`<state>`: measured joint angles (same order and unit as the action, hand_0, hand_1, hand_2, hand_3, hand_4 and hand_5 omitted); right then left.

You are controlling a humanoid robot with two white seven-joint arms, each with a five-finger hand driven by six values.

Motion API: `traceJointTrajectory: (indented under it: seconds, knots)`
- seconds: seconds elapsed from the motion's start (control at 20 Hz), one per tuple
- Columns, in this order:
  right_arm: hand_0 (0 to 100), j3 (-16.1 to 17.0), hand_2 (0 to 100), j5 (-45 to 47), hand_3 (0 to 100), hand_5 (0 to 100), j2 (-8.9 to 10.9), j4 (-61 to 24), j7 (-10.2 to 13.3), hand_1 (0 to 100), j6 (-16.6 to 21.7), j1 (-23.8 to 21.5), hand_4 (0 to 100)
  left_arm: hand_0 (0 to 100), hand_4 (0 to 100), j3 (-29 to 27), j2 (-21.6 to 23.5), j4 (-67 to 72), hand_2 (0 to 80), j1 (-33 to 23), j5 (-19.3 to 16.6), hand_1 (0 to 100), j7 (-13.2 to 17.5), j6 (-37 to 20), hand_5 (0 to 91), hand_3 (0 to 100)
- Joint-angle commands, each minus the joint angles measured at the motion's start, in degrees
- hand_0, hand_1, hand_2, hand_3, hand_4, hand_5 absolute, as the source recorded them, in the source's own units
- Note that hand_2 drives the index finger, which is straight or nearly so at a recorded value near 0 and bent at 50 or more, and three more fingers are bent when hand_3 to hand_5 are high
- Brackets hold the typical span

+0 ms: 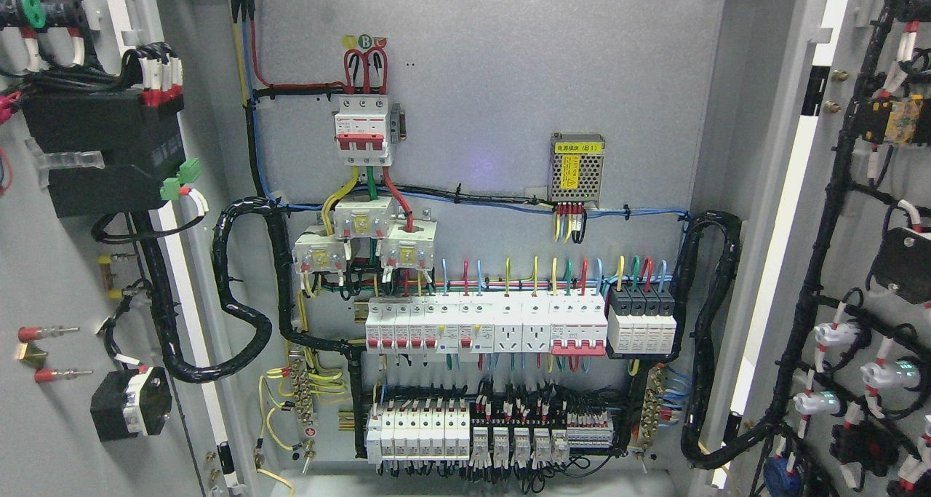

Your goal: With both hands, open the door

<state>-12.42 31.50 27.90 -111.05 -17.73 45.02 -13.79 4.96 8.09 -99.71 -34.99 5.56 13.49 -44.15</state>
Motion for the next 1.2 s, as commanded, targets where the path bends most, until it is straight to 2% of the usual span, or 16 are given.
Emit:
traceJointTrajectory:
  seconds: [0.0, 0.1, 0.25, 0.45, 0.65, 0.8, 1.15]
  knots:
    - [12, 5.6, 0, 0.8, 0, 0, 3.91, -2.8, 0.5, 39, 3.8, -1.8, 0, 12, 0, 0.5, -2.7, -9.4, 0.0, 5.7, 0.0, 39, 0.0, -27.4, 0.0, 0]
    - [12, 5.6, 0, 2.6, 0, 0, 4.0, -2.8, 0.5, 39, 3.8, -2.0, 0, 12, 0, 0.2, -3.3, -10.9, 0.0, 7.1, 0.0, 39, -0.2, -30.5, 0.0, 0]
    - [12, 6.2, 0, 7.1, 0, 0, 5.14, -2.8, 0.5, 39, 3.5, -2.0, 0, 12, 0, 0.0, -4.0, -12.5, 0.0, 8.5, 0.1, 39, -0.4, -34.1, 0.0, 0]
    - [12, 9.0, 0, 7.4, 0, 0, 6.28, -3.0, 0.5, 39, 3.4, -2.0, 0, 12, 0, 0.1, -5.4, -14.9, 0.0, 11.0, 0.1, 39, -0.5, -36.7, 0.0, 0]
    - [12, 9.3, 0, 9.3, 0, 0, 8.13, -3.0, 0.5, 39, 3.1, -2.0, 0, 12, 0, 0.1, -6.9, -16.5, 0.0, 13.4, 0.2, 39, -0.5, -39.1, 0.0, 0]
    - [12, 9.3, 0, 10.5, 0, 0, 8.48, -2.9, 0.5, 39, 2.7, -1.9, 0, 12, 0, -0.2, -8.2, -17.0, 0.0, 15.4, 0.7, 39, -0.8, -42.1, 0.0, 0]
    - [12, 11.3, 0, 10.9, 0, 0, 9.45, -2.2, 0.6, 39, 1.6, -1.9, 0, 12, 0, -8.9, -8.6, -17.0, 0.0, 16.9, 5.9, 39, -1.0, -43.6, 0.0, 0]
